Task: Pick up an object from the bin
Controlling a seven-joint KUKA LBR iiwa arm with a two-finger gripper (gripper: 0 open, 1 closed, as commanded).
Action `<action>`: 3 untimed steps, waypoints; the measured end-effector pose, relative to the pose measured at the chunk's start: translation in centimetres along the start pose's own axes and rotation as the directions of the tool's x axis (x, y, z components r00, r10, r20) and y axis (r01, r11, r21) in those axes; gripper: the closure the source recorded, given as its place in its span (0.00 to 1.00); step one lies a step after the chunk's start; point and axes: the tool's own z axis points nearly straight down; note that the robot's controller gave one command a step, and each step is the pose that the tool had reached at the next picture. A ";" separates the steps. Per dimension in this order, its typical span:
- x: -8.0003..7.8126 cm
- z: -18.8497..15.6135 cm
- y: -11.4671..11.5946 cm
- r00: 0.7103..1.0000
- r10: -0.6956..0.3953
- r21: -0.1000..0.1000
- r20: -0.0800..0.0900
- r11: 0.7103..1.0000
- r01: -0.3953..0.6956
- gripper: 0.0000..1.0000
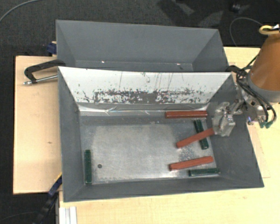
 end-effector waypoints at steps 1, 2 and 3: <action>0.2 0.5 0.1 1.000 0.000 -0.003 -0.009 1.000 0.000 0.00; 3.3 13.4 1.3 1.000 -0.008 -0.007 -0.022 1.000 0.008 0.00; 4.0 15.2 -0.2 0.984 -0.180 -0.007 -0.014 0.984 0.180 0.00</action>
Offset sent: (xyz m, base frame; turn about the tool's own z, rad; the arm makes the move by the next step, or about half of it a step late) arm 0.0000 0.0000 0.0000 0.0000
